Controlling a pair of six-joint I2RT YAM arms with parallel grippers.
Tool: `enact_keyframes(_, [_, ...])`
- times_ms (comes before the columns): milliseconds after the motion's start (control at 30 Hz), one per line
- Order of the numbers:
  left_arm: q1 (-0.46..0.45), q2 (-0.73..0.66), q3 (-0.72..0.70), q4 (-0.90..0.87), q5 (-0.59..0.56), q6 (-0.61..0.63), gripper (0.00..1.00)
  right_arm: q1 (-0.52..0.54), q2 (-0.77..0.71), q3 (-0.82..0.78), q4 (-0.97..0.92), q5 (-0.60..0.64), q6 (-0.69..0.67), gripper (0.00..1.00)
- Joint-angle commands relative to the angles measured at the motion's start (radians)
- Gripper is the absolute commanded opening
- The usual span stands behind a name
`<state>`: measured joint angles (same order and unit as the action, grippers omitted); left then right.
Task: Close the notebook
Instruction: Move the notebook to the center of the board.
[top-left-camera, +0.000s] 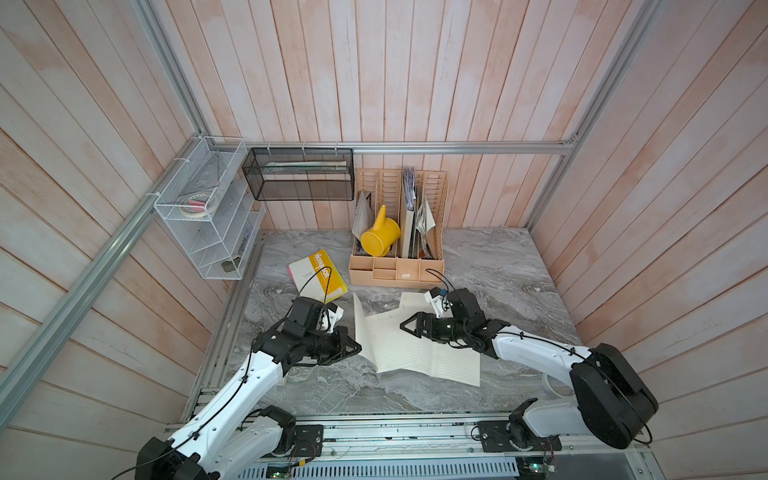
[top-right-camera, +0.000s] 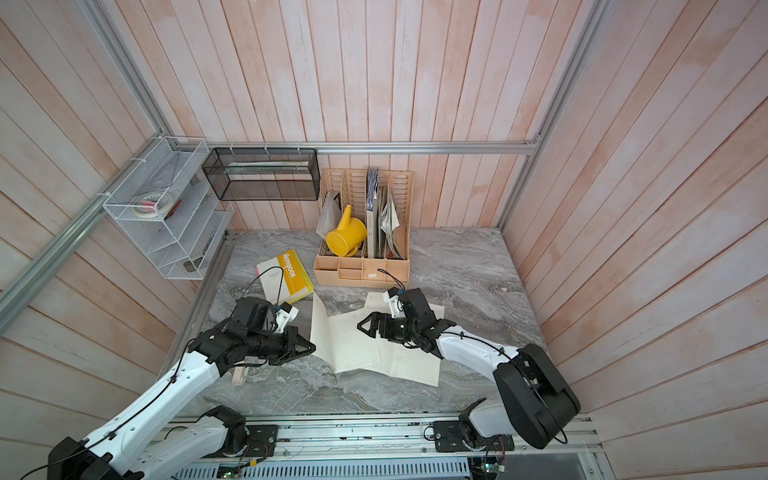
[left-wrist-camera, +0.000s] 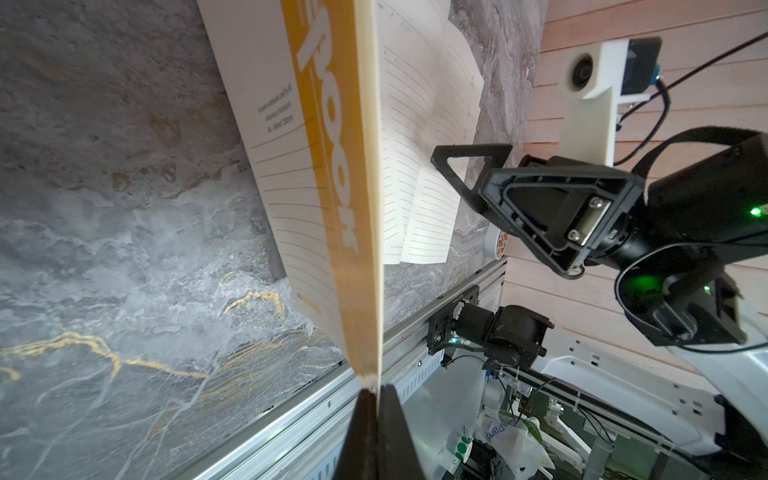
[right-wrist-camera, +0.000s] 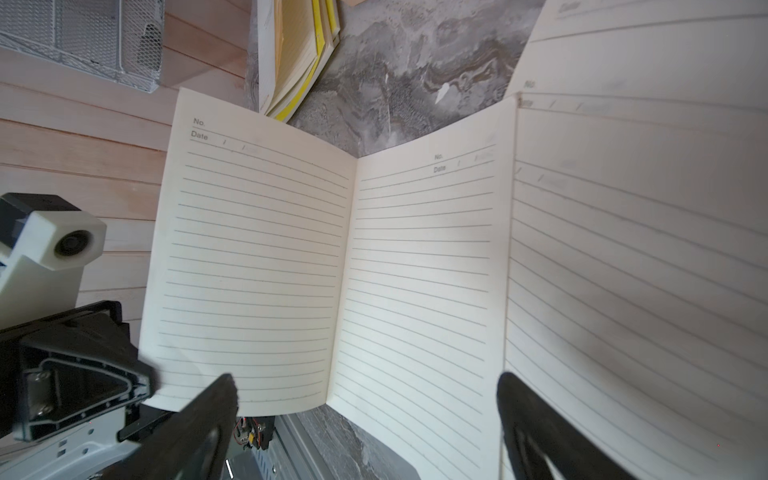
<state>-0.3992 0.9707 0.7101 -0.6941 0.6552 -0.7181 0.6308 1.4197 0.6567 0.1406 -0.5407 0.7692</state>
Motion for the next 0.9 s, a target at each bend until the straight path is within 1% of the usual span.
enact_keyframes(0, [0.024, -0.015, 0.03, -0.071, -0.002, 0.061, 0.0, 0.043, 0.064, 0.043, 0.083, -0.045, 0.014, 0.98])
enact_keyframes(133, [0.045, 0.0, 0.04, -0.091, 0.003, 0.101, 0.0, 0.078, 0.126, 0.063, 0.118, -0.055, 0.028, 0.98])
enact_keyframes(300, [0.067, 0.022, 0.056, -0.106, 0.0, 0.132, 0.0, 0.086, 0.153, 0.046, 0.145, -0.067, 0.04, 0.98])
enact_keyframes(700, [0.082, 0.025, 0.068, -0.088, 0.028, 0.141, 0.0, 0.089, 0.225, 0.03, 0.166, -0.081, 0.032, 0.98])
enact_keyframes(867, [0.083, 0.001, 0.041, -0.029, 0.069, 0.118, 0.0, 0.089, 0.248, 0.028, 0.186, -0.09, 0.037, 0.98])
